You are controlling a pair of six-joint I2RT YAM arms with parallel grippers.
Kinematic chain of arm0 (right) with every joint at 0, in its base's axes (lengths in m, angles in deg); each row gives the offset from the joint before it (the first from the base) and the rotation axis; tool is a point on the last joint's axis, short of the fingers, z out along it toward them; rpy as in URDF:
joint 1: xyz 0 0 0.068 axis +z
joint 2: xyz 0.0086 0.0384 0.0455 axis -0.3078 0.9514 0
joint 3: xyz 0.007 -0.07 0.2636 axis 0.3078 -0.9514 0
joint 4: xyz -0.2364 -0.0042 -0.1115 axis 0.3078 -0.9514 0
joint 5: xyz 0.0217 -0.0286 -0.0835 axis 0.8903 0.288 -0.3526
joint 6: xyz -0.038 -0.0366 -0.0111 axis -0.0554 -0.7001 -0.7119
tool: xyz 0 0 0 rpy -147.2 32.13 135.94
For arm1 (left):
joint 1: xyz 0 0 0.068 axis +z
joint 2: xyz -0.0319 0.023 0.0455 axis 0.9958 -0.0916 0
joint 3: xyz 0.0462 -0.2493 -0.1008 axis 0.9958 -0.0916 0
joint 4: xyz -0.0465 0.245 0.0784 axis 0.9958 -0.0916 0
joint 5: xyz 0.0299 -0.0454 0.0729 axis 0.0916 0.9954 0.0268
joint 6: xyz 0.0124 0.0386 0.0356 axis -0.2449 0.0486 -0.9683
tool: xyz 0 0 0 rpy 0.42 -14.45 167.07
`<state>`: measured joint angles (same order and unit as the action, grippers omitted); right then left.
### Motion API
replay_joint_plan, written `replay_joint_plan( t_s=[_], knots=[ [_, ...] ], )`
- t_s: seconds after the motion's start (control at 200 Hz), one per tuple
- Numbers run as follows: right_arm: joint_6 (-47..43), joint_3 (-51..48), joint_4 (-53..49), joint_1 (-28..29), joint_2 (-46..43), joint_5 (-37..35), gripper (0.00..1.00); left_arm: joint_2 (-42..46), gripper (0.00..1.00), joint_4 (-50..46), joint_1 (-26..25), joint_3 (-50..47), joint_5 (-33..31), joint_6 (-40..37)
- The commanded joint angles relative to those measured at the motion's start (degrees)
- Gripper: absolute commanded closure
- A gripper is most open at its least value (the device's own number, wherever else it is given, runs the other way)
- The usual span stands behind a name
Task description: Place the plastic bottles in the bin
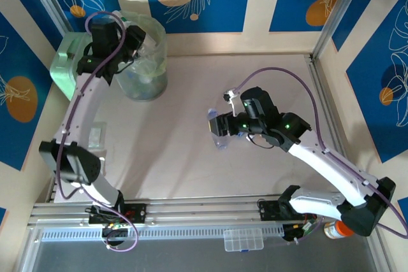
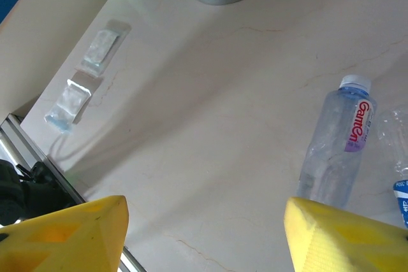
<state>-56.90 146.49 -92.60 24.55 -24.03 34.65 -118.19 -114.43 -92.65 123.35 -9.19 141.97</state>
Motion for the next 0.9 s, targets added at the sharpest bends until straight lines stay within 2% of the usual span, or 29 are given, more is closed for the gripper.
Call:
replay_joint_plan(
  t_s=[0.0,0.09,0.165,0.305,0.575,0.75,0.895],
  knots=[
    [-0.7,-1.4,-1.8,-0.5,-1.5,-0.9,0.34,-5.9,0.61,-3.4,2.1,7.5,-0.6,4.2],
    [-0.4,-2.7,-1.7,-0.6,-2.6,-1.4,0.34,-11.3,0.58,-4.3,3.9,13.9,-0.7,3.7],
    [-0.1,-3.7,-1.4,-0.9,-3.4,-1.5,0.34,-15.7,0.58,-4.2,5.6,18.2,2.4,5.3],
    [0.0,-3.9,-1.9,-1.6,-3.3,-1.5,0.34,-22.7,0.57,-6.8,5.9,26.8,4.6,4.3],
    [-0.2,-3.1,-1.5,-2.3,-2.6,-1.6,0.34,-27.0,0.53,-3.6,4.4,27.9,9.6,0.6],
    [-0.3,-2.8,-1.5,-2.3,-1.9,-1.4,0.34,-28.2,0.39,-6.8,2.7,27.6,9.0,-1.8],
    [-0.1,-2.8,-1.4,-2.3,-1.7,-1.1,0.34,-28.6,0.08,-8.1,2.6,27.5,8.5,-2.3]
  ],
)
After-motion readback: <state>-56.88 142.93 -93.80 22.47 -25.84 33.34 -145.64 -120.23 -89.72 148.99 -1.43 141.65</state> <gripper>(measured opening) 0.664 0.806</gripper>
